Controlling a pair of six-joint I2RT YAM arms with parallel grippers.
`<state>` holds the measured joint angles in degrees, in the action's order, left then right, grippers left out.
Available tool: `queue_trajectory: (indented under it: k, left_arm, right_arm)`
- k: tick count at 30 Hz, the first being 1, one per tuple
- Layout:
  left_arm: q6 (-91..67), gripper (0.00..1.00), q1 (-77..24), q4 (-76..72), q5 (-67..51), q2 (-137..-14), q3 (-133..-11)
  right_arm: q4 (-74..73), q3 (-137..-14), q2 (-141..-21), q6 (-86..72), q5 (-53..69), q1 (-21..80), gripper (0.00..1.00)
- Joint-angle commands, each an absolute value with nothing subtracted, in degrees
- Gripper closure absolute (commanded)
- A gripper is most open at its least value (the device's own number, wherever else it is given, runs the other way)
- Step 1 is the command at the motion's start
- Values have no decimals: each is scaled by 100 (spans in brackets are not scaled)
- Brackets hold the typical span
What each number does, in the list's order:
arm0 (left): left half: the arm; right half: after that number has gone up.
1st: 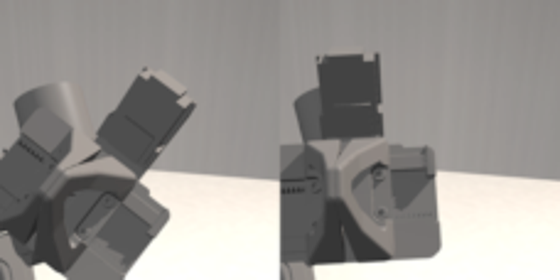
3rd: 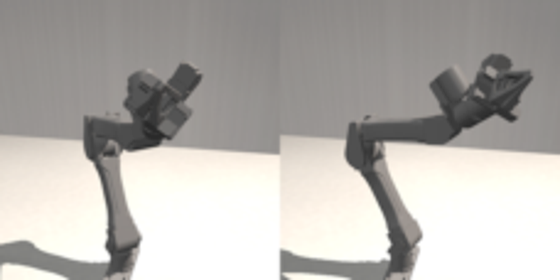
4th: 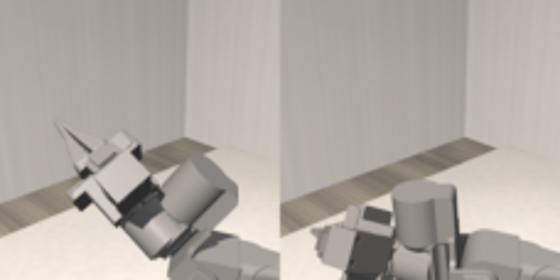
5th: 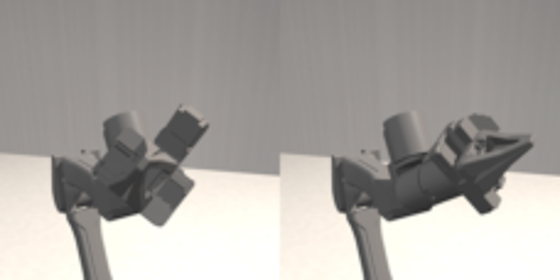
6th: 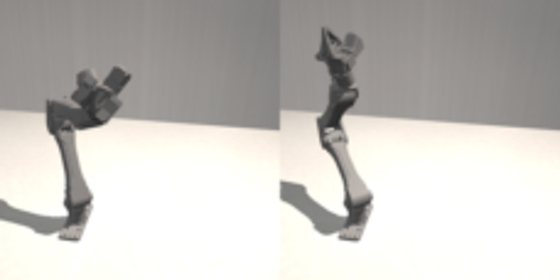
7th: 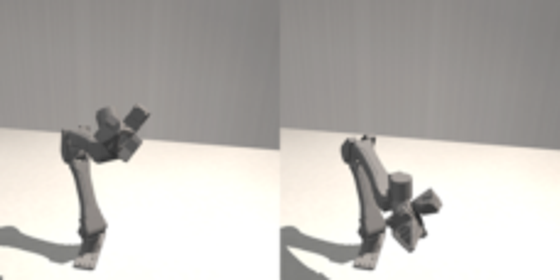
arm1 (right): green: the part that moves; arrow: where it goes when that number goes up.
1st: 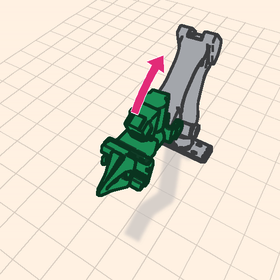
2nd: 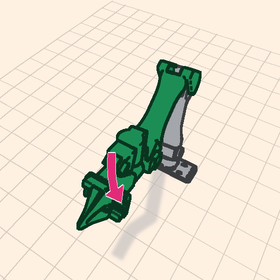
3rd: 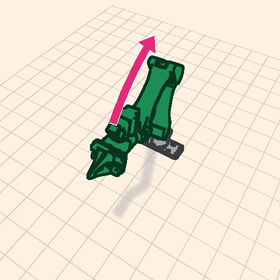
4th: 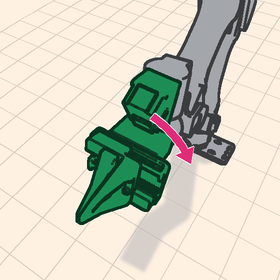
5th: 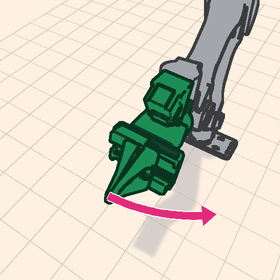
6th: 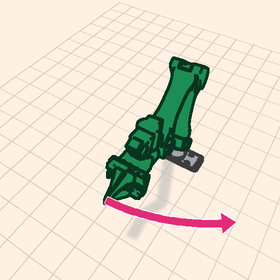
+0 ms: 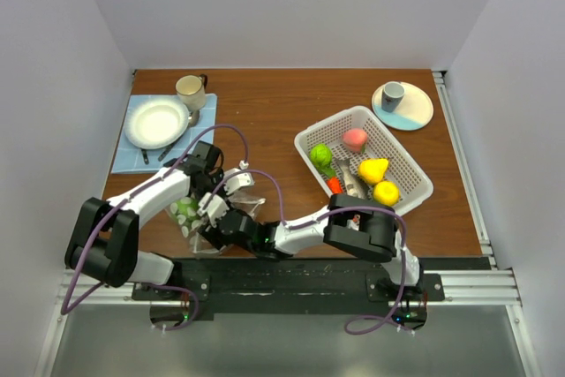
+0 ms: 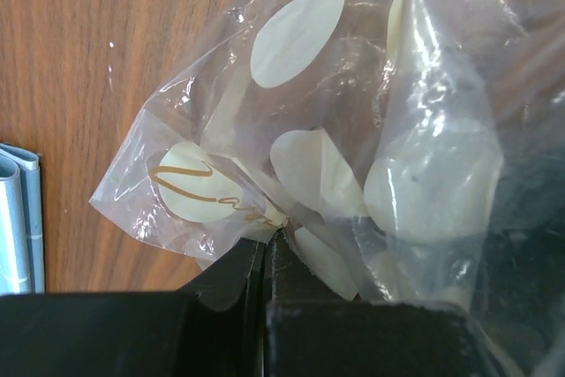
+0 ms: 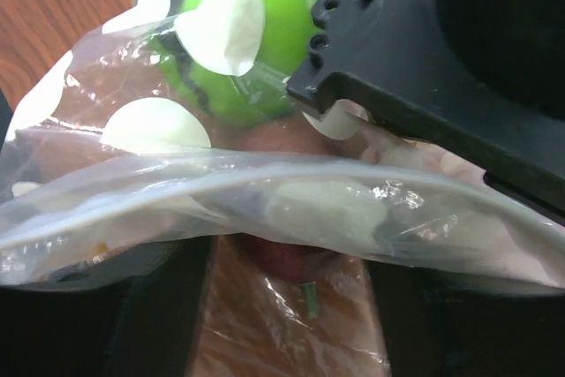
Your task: Open the zip-top bag and remove the fake food
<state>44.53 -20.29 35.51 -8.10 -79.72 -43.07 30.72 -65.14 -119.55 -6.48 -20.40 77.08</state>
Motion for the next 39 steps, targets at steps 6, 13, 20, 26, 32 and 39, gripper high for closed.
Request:
queue_trajectory:
  k: [6,13,20,26,32,39]
  left_arm:
    - [4430,100,-2057,3665,-730,-7743,-4439]
    - [4456,100,-2057,3568,-817,-7752,-4360]
    - [4456,100,-2057,3489,-826,-7761,-4333]
    - [4474,100,-2057,3419,-765,-7726,-4245]
    - [4403,100,-2057,3454,-782,-7717,-4280]
    - [4307,100,-2057,3989,-967,-7480,-4921]
  right_arm:
    - [3832,-5776,-11111,-748,-2232,7585,56]
    - [3009,-4633,-9224,-791,-2478,7585,58]
    - [1470,-4009,-7571,-1212,-3049,7585,57]
    - [-437,-3920,-6505,-1887,-4392,7585,57]
    - [-1924,-4016,-5731,-2908,-6432,7366,50]
    - [-1881,-4262,-6081,-2839,-6250,5864,20]
